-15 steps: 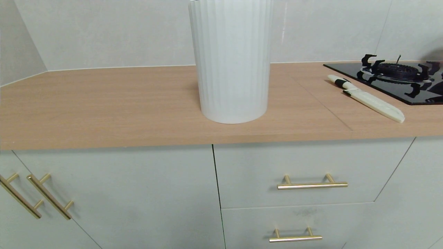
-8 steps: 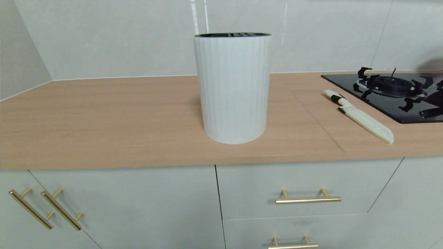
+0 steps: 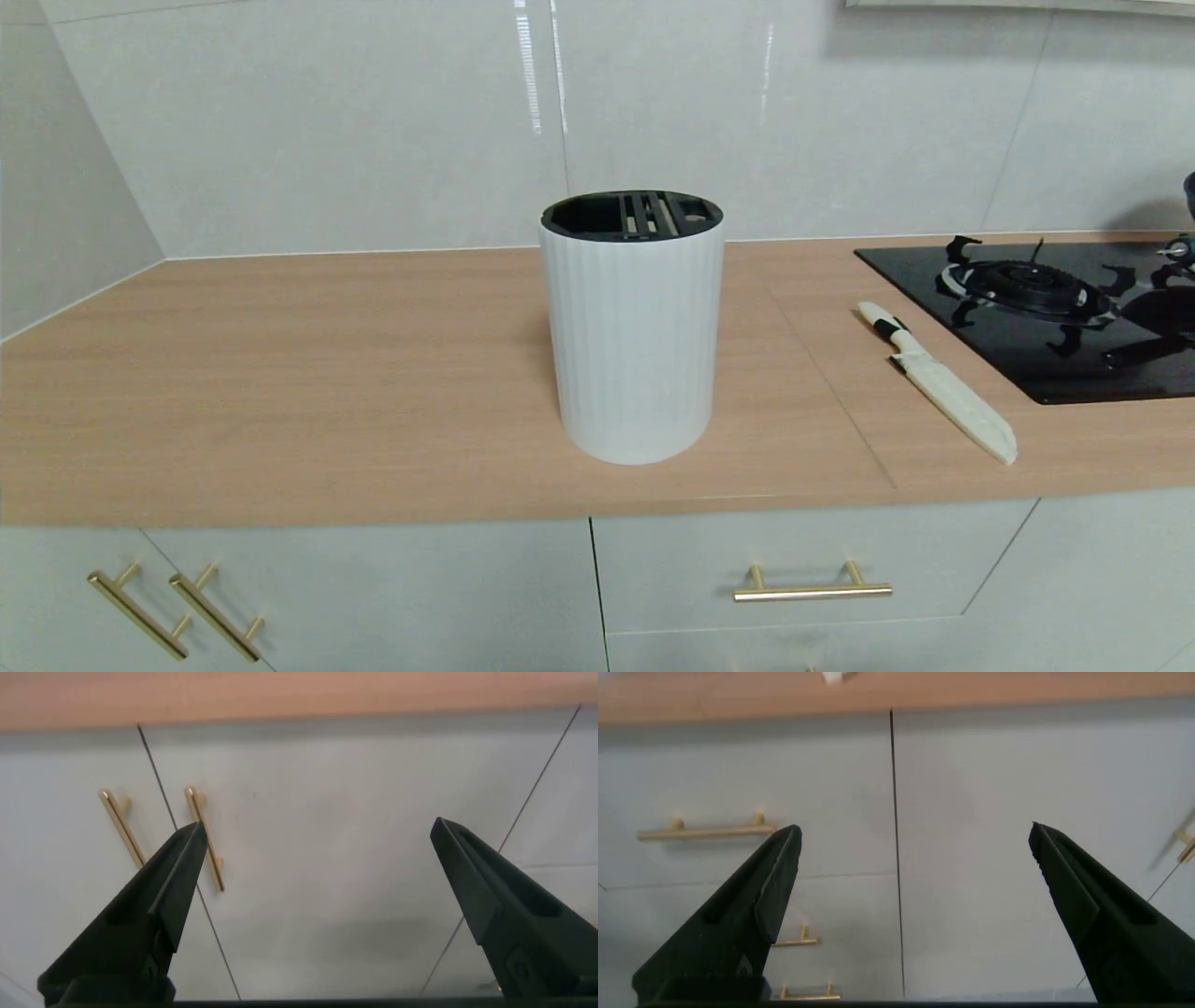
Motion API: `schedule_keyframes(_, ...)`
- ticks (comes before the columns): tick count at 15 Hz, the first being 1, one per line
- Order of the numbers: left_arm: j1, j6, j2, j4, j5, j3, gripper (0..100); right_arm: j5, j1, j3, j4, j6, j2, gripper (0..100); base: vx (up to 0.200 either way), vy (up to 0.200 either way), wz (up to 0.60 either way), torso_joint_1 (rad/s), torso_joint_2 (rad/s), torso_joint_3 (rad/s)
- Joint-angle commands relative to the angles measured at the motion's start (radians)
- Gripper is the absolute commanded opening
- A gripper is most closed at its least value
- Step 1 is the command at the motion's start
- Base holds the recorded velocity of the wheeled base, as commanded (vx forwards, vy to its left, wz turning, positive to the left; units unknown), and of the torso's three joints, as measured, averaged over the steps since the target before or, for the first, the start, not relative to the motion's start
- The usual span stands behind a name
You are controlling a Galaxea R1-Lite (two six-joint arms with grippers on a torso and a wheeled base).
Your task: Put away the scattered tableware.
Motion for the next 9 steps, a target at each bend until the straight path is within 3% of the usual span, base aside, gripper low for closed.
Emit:
schedule_keyframes(1, 0.000, 0.000, 0.000, 0.000, 0.000, 0.000, 100, 0.000, 0.002, 0.000, 0.000, 0.000, 0.002, 100, 0.000, 0.000, 0.00, 0.168, -0.47, -0.300)
schedule_keyframes(9, 0.000, 0.000, 0.000, 0.000, 0.000, 0.000, 100, 0.000, 0.002, 0.000, 0.000, 0.000, 0.002, 100, 0.000, 0.000, 0.00, 0.196, -0.49, -0.306)
